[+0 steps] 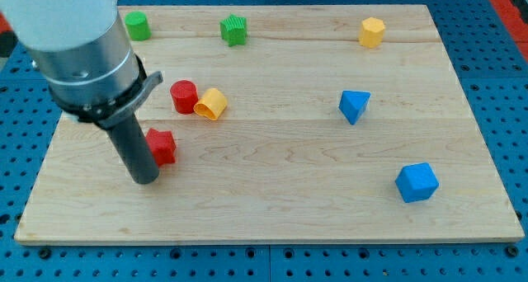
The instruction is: Move the green star above the red circle
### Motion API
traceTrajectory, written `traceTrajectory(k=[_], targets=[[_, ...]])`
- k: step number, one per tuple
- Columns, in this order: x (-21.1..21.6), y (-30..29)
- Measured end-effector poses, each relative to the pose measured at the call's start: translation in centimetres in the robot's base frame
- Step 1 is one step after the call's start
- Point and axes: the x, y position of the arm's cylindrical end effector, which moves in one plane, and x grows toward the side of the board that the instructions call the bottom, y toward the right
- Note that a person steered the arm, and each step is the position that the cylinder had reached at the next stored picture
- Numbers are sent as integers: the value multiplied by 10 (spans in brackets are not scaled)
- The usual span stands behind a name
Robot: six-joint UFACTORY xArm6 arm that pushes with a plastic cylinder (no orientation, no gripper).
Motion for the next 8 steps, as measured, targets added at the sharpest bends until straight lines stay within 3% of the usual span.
traceTrajectory(k=[2, 3, 4, 6, 7, 8], targets=[[-45, 15], [-47, -55], [-101, -93], [-222, 8], [-269, 16], [-309, 65]])
